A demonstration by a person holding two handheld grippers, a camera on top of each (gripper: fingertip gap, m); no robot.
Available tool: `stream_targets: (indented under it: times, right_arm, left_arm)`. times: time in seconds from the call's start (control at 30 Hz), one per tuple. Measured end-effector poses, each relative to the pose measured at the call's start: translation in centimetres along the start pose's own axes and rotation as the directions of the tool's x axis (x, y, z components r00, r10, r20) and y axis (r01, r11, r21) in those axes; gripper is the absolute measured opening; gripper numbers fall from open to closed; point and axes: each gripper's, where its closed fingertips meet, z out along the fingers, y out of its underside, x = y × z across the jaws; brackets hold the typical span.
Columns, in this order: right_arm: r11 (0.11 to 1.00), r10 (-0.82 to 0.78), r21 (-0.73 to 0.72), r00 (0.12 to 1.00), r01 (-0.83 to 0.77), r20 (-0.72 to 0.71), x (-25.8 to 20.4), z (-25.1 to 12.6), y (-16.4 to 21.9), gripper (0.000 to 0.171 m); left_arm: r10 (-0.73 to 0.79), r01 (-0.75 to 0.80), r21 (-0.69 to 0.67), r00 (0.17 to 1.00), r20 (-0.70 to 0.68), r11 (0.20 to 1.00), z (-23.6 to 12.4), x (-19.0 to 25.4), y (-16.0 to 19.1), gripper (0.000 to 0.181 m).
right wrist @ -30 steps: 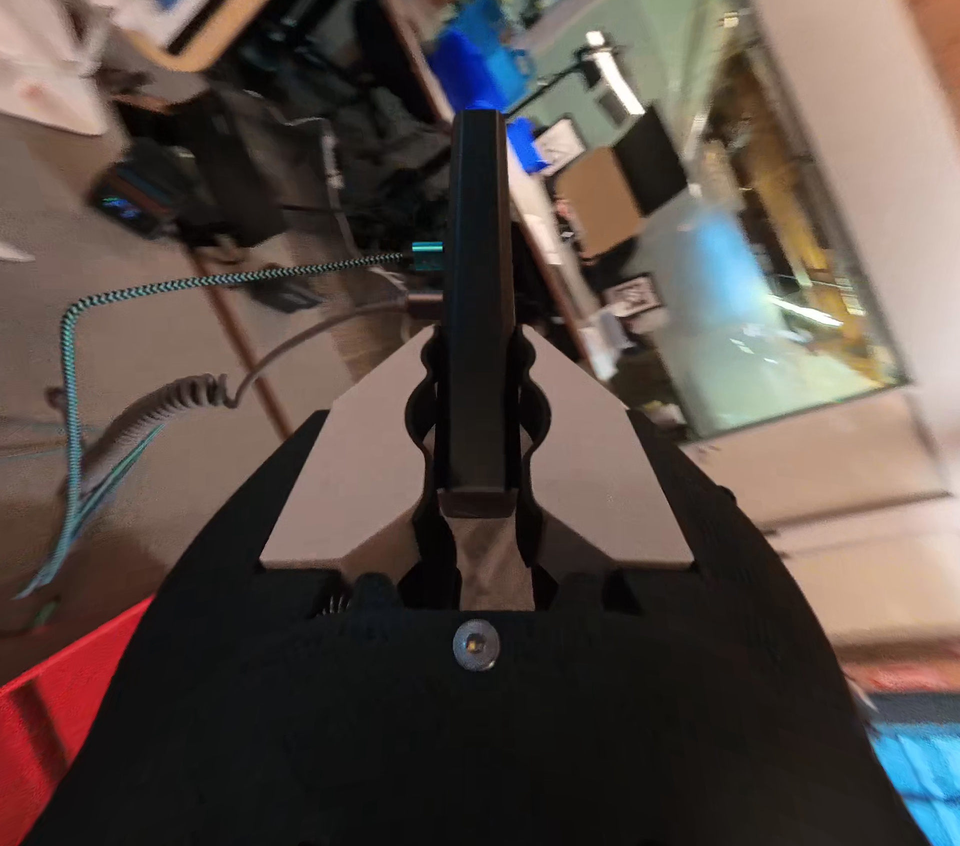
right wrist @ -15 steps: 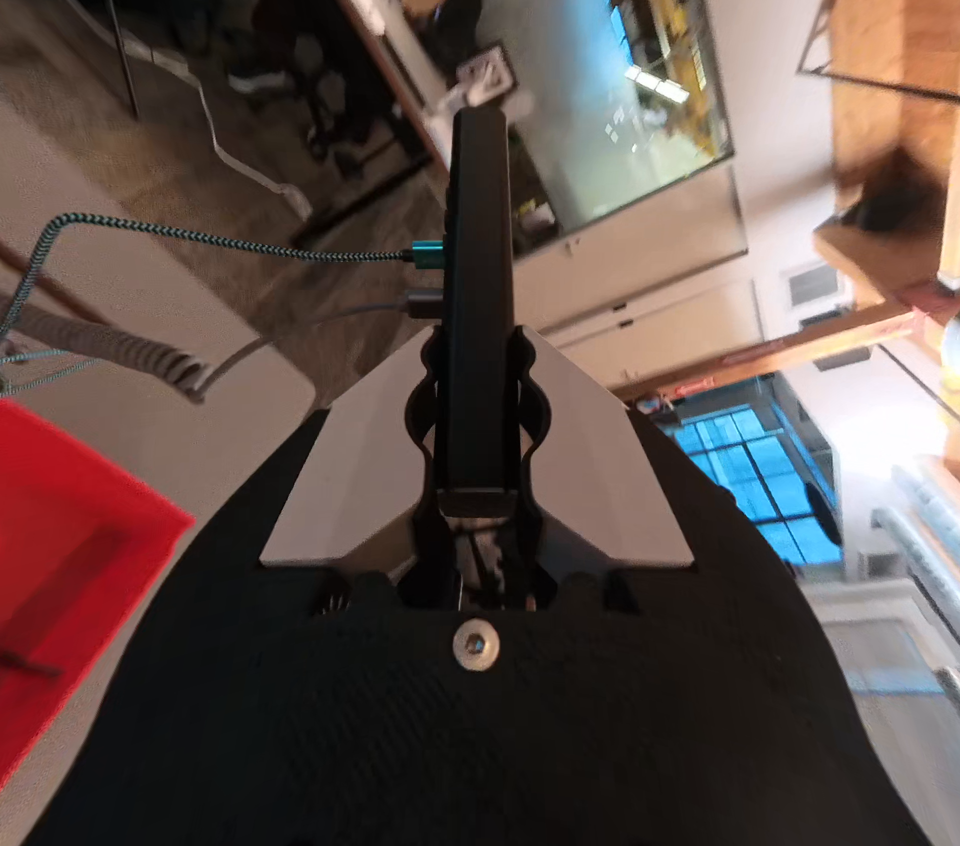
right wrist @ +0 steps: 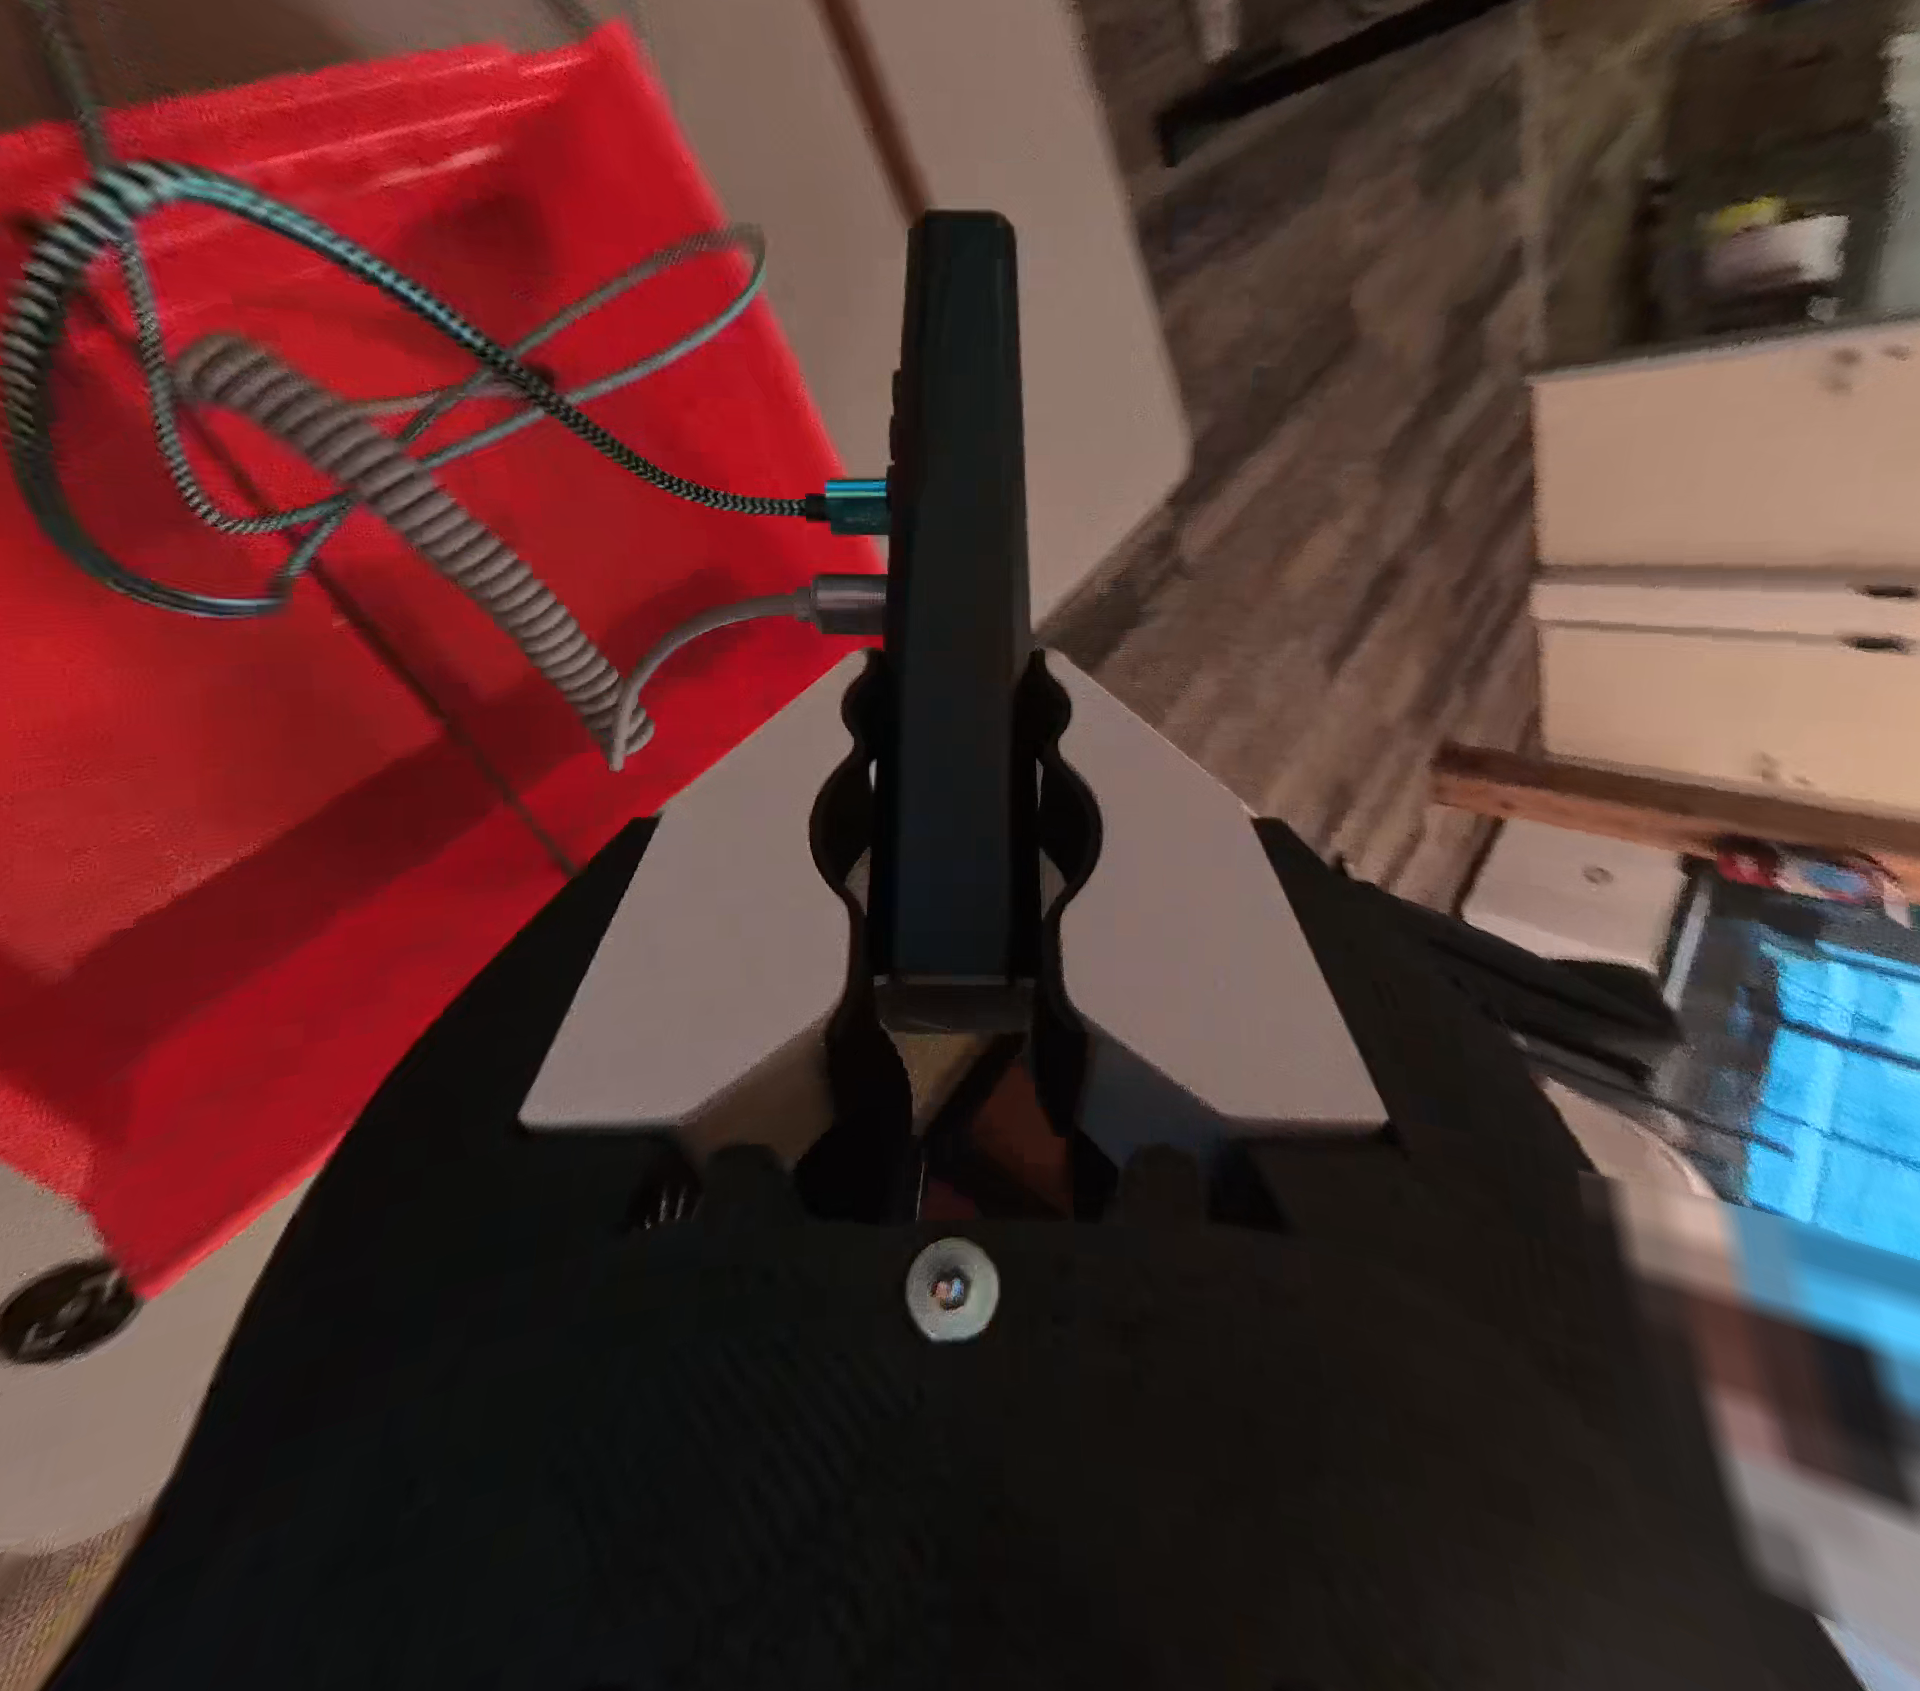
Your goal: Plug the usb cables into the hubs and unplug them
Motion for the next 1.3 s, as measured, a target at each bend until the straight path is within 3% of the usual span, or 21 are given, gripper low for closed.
stream_targets:
  times: [0.17, 0.4, 0.53, 0.67, 0.83, 0.97, 1.1, 1.2, 1.3]
  right_arm:
    - [0.982, -0.1, -0.131, 0.96, 0.138, 0.263, -5.9, 5.0, 1.0, 0.026]
    - [0.938, -0.166, -0.219, 0.903, 0.269, 0.396, -9.2, 11.0, 2.0, 0.026]
    - [0.953, -0.111, -0.214, 0.906, 0.214, 0.408, -9.0, 11.3, 2.2, 0.026]
    - [0.934, -0.011, -0.313, 0.891, 0.17, 0.453, -9.7, 11.0, 4.4, 0.03]
    - [0.825, 0.02, -0.524, 0.914, 0.215, 0.406, -8.3, 9.8, 8.1, 0.06]
    - [0.822, 0.038, -0.557, 0.965, 0.118, 0.261, -4.9, 7.7, 5.9, 0.058]
    - [0.86, -0.107, -0.488, 0.988, 0.15, 0.115, -2.1, 5.4, 1.5, 0.05]
    - [0.926, -0.079, -0.35, 0.98, 0.141, 0.184, -4.9, 5.3, -3.6, 0.05]
    - [0.967, -0.048, -0.21, 0.918, 0.141, 0.393, -11.0, 6.0, -9.1, 0.06]
  left_arm:
    - [0.009, -0.009, -0.002, 1.0, -0.003, 1.0, 0.0, 0.1, 0.0, 0.083]
    - [0.077, -0.077, 0.0, 0.997, -0.017, 0.997, 0.0, 0.8, -0.3, 0.081]
    - [0.096, -0.096, 0.002, 0.995, -0.024, 0.995, 0.2, 1.1, -0.4, 0.08]
    - [0.09, -0.09, 0.0, 0.996, -0.029, 0.996, 0.2, 1.1, -0.4, 0.081]
    - [0.089, -0.09, -0.003, 0.996, -0.03, 0.996, 0.2, 1.2, -0.3, 0.08]
    - [0.091, -0.091, -0.005, 0.995, -0.034, 0.996, 0.2, 1.2, -0.3, 0.08]
    - [0.091, -0.091, -0.008, 0.995, -0.044, 0.996, 0.3, 1.4, -0.3, 0.079]
    - [0.095, -0.096, -0.011, 0.994, -0.048, 0.995, 0.4, 1.5, -0.3, 0.079]
    - [0.1, -0.101, -0.01, 0.994, -0.049, 0.995, 0.4, 1.6, -0.4, 0.079]
